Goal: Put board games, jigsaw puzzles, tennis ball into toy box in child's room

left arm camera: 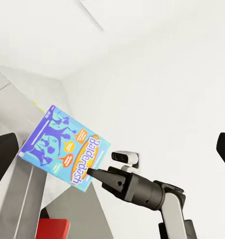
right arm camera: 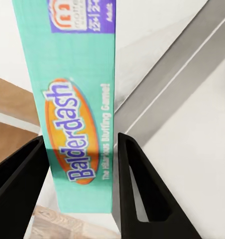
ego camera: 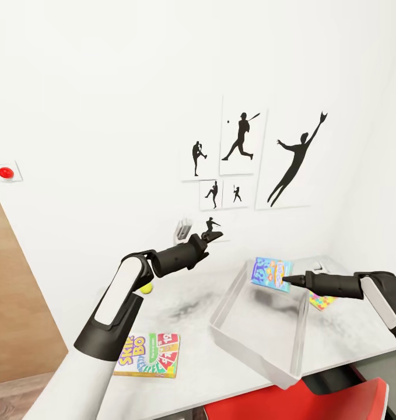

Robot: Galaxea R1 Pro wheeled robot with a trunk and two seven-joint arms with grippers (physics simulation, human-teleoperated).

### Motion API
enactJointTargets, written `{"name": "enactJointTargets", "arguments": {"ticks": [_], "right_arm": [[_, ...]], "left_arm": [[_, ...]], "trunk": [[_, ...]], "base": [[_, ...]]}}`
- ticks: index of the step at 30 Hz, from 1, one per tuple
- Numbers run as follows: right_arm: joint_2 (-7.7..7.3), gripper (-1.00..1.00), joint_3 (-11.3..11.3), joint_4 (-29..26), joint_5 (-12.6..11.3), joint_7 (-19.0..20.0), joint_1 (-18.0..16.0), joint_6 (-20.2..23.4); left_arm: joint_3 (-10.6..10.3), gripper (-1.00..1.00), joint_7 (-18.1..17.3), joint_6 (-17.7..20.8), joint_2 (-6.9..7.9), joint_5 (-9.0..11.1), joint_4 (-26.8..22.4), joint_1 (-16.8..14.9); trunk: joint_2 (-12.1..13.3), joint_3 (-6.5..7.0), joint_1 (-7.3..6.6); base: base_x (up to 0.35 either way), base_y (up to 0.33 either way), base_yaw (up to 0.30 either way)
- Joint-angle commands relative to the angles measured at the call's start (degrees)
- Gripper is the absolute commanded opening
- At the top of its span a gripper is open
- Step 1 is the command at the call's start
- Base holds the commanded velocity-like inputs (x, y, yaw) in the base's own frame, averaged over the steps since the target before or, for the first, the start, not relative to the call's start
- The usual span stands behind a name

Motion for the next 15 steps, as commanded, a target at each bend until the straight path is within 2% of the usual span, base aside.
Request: {"name": "enactJointTargets", "arguments": {"ticks": [1,15], "right_arm": [[0.05,-1.00,0.2,0.6,0.0,0.2,-0.4,0.2],[1.25,-1.00,0.4,11.6,0.0,0.1,-5.5,0.2]], "left_arm": [[0.0,1.00,0.6,0.1,-0.01,0.6,0.0,0.0],[0.0,1.00,2.0,0.1,-0.02,0.7,0.2,-0.1]], "trunk": [[0.0,-0.03,0.02],[0.0,-0.33,0.02]], "base": [[0.000,0.000,0.000],[0.000,0.000,0.000]]}}
